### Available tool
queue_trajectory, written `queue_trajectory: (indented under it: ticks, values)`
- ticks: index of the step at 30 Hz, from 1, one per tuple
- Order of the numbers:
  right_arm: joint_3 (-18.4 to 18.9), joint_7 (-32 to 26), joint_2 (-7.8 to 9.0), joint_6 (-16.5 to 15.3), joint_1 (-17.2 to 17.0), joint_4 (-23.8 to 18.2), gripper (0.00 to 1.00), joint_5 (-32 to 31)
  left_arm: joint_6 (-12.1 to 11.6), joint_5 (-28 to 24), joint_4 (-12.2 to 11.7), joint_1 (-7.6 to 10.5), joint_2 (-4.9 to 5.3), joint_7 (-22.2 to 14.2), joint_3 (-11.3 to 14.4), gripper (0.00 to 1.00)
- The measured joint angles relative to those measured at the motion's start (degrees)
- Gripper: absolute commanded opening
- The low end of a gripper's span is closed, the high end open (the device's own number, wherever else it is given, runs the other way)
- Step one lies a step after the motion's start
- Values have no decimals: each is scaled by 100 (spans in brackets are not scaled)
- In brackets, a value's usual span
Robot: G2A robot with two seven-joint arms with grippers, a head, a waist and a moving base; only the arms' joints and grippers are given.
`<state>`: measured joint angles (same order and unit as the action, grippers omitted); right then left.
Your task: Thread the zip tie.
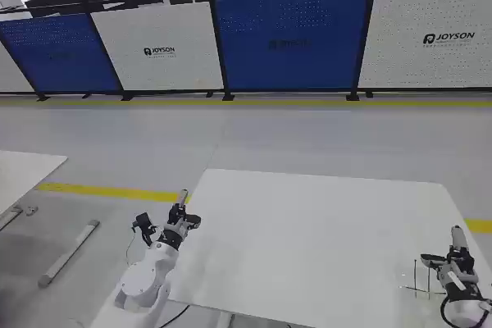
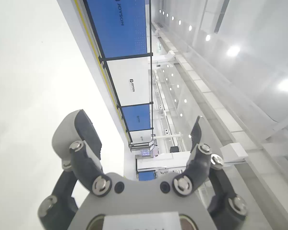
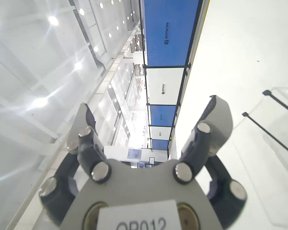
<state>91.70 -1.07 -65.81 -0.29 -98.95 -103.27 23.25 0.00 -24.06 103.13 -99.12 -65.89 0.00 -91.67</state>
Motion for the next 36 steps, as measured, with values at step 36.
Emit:
queue_trajectory:
  ticks: [36]
  values:
    - [1610, -5435, 502, 176, 592, 523, 100, -854, 0, 0, 0, 0, 0, 0, 0, 100]
